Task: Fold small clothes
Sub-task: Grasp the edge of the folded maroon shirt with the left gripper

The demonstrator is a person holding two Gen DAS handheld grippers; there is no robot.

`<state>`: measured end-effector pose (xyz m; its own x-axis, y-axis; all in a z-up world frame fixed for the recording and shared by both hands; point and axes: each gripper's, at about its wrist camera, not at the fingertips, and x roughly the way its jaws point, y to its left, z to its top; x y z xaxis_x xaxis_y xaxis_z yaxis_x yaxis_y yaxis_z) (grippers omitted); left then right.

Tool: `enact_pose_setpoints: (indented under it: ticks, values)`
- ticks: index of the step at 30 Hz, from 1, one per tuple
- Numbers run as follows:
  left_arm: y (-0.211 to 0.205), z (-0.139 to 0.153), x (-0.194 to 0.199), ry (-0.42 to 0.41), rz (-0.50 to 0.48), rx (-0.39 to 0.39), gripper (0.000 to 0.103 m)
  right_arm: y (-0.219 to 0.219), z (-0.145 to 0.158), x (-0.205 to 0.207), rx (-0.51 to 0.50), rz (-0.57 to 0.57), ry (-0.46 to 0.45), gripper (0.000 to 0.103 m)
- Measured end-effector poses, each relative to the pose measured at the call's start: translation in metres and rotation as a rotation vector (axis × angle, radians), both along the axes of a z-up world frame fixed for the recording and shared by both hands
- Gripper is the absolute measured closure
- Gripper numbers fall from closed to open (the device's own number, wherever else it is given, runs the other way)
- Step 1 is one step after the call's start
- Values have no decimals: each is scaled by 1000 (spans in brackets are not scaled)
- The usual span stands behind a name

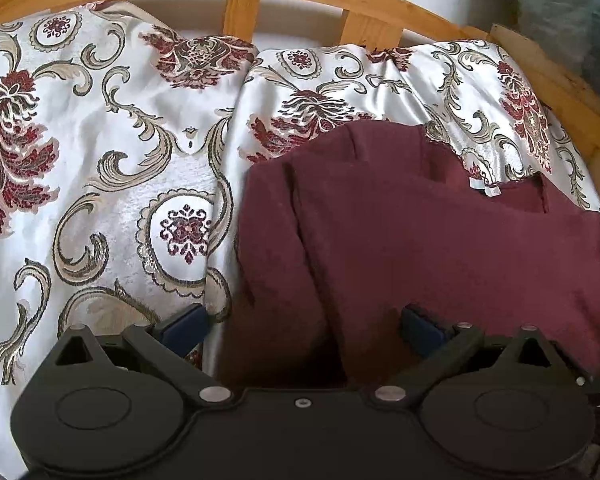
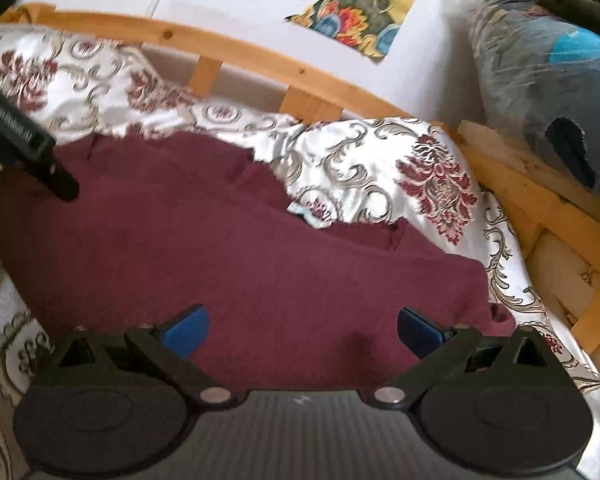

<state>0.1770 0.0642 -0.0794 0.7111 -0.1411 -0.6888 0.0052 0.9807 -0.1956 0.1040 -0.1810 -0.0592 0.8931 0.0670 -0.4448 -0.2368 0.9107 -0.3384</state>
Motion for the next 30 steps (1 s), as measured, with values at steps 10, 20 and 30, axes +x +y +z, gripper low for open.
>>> enact_pose_setpoints:
  ticks: [10, 20, 30]
  values:
    - [4, 10, 1, -95, -18, 26, 9, 2, -4, -2, -18, 3, -8, 0]
    - [-7, 4, 5, -5, -111, 46, 27, 3, -4, -3, -22, 4, -7, 0]
    - [-6, 10, 7, 73, -37, -27, 51, 3, -4, -3, -22, 5, -6, 0]
